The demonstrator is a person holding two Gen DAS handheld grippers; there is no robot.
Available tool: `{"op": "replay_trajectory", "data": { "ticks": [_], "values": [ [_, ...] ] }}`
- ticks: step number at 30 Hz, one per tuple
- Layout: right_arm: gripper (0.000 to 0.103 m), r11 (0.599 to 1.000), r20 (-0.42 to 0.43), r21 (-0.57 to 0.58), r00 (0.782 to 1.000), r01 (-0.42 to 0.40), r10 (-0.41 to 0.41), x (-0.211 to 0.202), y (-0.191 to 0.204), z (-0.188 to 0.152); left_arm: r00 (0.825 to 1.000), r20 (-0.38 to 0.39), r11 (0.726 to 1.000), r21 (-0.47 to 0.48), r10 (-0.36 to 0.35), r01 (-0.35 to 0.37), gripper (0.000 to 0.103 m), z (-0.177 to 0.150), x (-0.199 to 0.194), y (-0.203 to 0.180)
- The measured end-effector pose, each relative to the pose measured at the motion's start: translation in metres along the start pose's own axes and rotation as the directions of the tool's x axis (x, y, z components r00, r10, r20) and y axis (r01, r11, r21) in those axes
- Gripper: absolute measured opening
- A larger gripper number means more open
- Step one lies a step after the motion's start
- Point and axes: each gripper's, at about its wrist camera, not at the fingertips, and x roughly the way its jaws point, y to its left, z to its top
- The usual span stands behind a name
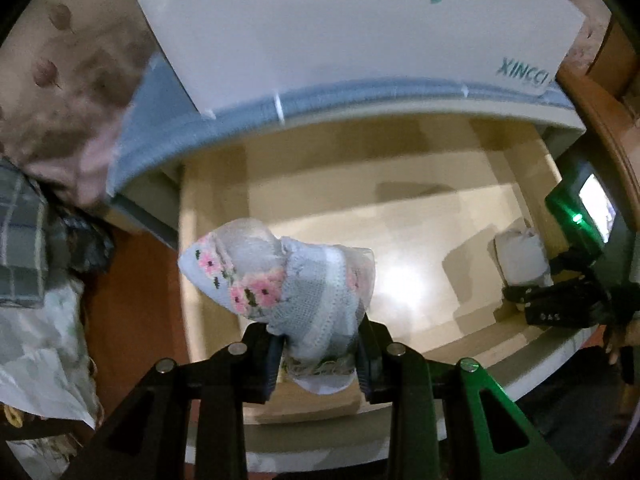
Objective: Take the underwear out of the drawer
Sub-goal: 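Lift the floral underwear out of the drawer and carry it over the box with the left gripper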
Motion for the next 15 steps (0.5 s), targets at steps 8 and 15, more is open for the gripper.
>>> {"op": "replay_trajectory", "data": {
  "ticks": [8, 15],
  "values": [
    [0.042, 1.000, -0.003, 0.002, 1.000, 0.021, -0.021, 0.000, 0.020, 0.007, 0.982, 0.176, 0.997, 0.033, 0.066, -0.072, 0.030, 0.000, -0.048, -0.004],
    [0.043, 1.000, -0.003, 0.003, 1.000, 0.027, -0.027, 0.001, 0.029, 0.006, 0.959, 0.267, 0.992, 0.053, 0.095, -0.113, 0.030, 0.006, -0.082, -0.004]
  ]
}}
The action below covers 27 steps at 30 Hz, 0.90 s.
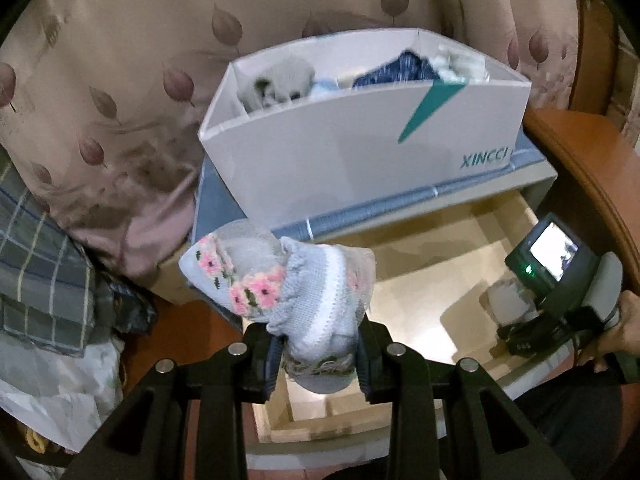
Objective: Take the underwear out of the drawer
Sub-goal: 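Lift the floral underwear out of the drawer and carry it over the box with the left gripper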
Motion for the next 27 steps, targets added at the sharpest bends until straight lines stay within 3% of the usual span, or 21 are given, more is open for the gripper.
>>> {"op": "replay_trajectory", "data": {
  "ticks": [10, 16, 27],
  "values": [
    [0.043, 1.000, 0.001, -0.001, 1.000, 0.000, 0.000, -0.001, -0.001, -0.003, 0.987, 0.158, 0.999, -0.034, -0.001, 0.007, 0.030, 0.047, -0.052, 0.028],
    [0.043, 1.000, 0.005, -0.001, 1.000, -0.001, 0.001, -0.001, 0.003, -0.003, 0.965, 0.252, 0.989, -0.111, -0.071, 0.102, 0.030, 0.092, -0.070, 0.061],
    [0.042, 1.000, 0.011, -0.002, 1.000, -0.006, 0.006, -0.002, 0.011, -0.004, 0.968, 0.211, 0.985, -0.081, -0.133, 0.153, 0.030, 0.152, -0.029, 0.046]
  ]
}}
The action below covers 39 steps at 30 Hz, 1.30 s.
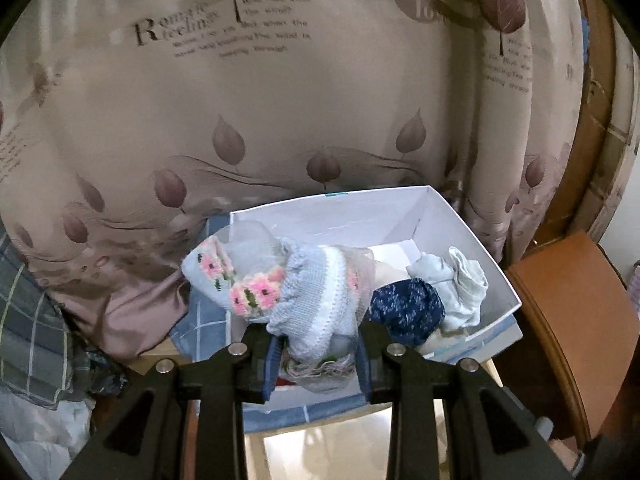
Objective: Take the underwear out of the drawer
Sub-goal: 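Lift the floral underwear out of the drawer and carry it over the box with the left gripper, then lower the floral underwear into the white box and open the left gripper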
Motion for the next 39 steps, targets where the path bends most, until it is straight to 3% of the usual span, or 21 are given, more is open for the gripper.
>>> {"op": "replay_trajectory", "data": {
  "ticks": [7, 16, 24, 30, 33, 39],
  "values": [
    [0.042, 1.000, 0.004, -0.001, 1.000, -0.006, 0.006, -0.003, -0.019, -0.008, 0.995, -0.087, 0.998, -0.003, -0.058, 0.057, 0.031, 0.001, 0.045, -0.009],
    [0.042, 1.000, 0.007, -0.001, 1.000, -0.011, 0.011, -0.008, -0.030, -0.013, 0.984, -0.178, 1.000, -0.005, 0.015, -0.016, 0.031, -0.013, 0.095, -0.011],
    [0.042, 1.000, 0.008, 0.000, 1.000, -0.011, 0.011, -0.008, -0.029, -0.014, 0.980, -0.193, 0.999, 0.029, 0.047, -0.042, 0.041, -0.011, 0.098, -0.015],
    [0.042, 1.000, 0.008, -0.001, 1.000, -0.011, 0.011, -0.007, -0.029, -0.014, 0.980, -0.198, 0.999, 0.035, 0.035, -0.029, 0.048, -0.009, 0.090, -0.017],
    [0.042, 1.000, 0.007, -0.002, 1.000, -0.010, 0.010, -0.008, -0.028, -0.014, 0.982, -0.187, 1.000, 0.019, 0.009, -0.006, 0.058, -0.008, 0.080, -0.014],
    [0.042, 1.000, 0.005, -0.008, 1.000, 0.000, 0.000, -0.008, -0.032, -0.014, 0.987, -0.159, 1.000, 0.010, 0.001, 0.000, 0.058, -0.008, 0.058, -0.009]
  ]
}}
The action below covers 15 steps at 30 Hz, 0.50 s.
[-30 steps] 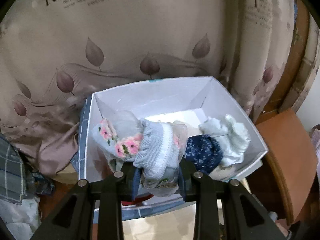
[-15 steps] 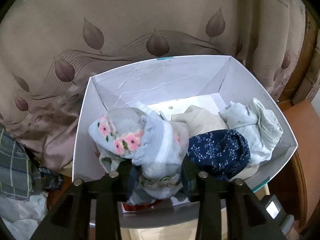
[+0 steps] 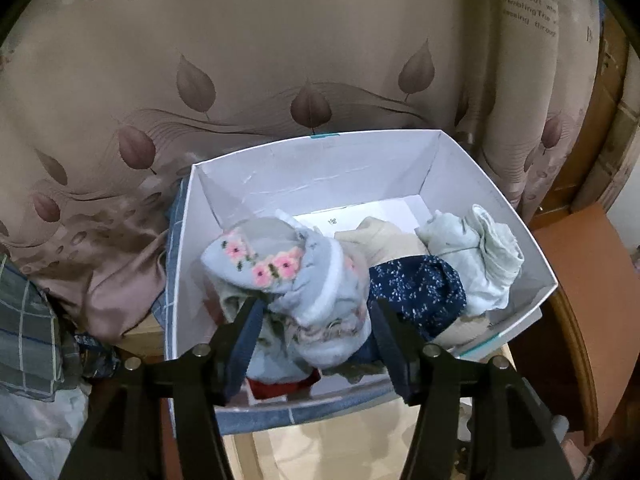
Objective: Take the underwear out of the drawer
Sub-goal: 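Lower the floral underwear into the white box and open the left gripper, then lift the white sock out of the drawer toward the box with the right gripper while the left gripper withdraws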
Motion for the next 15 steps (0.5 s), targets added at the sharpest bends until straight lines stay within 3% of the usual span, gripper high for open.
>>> {"op": "replay_trajectory", "data": {
  "ticks": [7, 11, 15],
  "values": [
    [0.042, 1.000, -0.001, 0.000, 1.000, 0.002, -0.002, 0.001, 0.000, -0.001, 0.999, 0.024, 0.999, 0.035, 0.034, -0.035, 0.058, -0.020, -0.029, -0.001],
    [0.042, 1.000, 0.000, 0.002, 1.000, 0.002, -0.002, 0.001, 0.001, -0.001, 0.999, 0.011, 0.997, 0.055, 0.054, -0.054, 0.058, -0.047, -0.040, 0.002],
    [0.042, 1.000, -0.001, 0.001, 1.000, 0.003, -0.003, 0.001, 0.000, 0.000, 0.998, -0.011, 0.998, 0.015, 0.064, -0.063, 0.058, -0.081, -0.040, 0.008]
  ]
}}
